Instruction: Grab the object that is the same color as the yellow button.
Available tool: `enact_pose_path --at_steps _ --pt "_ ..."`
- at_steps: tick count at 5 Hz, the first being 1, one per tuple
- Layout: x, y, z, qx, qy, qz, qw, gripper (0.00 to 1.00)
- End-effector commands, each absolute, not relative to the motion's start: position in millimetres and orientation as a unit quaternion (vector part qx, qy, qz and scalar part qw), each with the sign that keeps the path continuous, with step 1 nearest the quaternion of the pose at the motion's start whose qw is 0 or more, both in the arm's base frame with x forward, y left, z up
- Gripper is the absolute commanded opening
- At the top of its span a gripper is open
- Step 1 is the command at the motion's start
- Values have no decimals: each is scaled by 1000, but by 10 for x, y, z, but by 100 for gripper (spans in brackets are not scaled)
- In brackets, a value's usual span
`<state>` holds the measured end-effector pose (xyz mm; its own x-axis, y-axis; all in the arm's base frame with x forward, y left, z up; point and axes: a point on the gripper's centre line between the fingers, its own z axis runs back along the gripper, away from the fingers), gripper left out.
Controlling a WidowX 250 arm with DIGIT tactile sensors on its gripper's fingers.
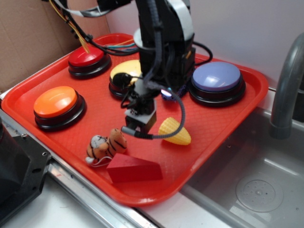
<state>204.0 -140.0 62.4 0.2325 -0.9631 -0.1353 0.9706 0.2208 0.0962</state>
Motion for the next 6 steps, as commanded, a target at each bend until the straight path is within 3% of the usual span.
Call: enact_pose_path --at_steps 1,3,4,5,6 --pt "1892 -1492 365 57 33 -619 783 100" --pt "2059 -1677 323 66 -13 -598 798 100" --pt "2100 -1696 263 47 -27 -577 815 27" --pt "2114 -1729 237 36 -30 -575 817 0" --pt "2101 -1701 224 26 -22 -564 825 0"
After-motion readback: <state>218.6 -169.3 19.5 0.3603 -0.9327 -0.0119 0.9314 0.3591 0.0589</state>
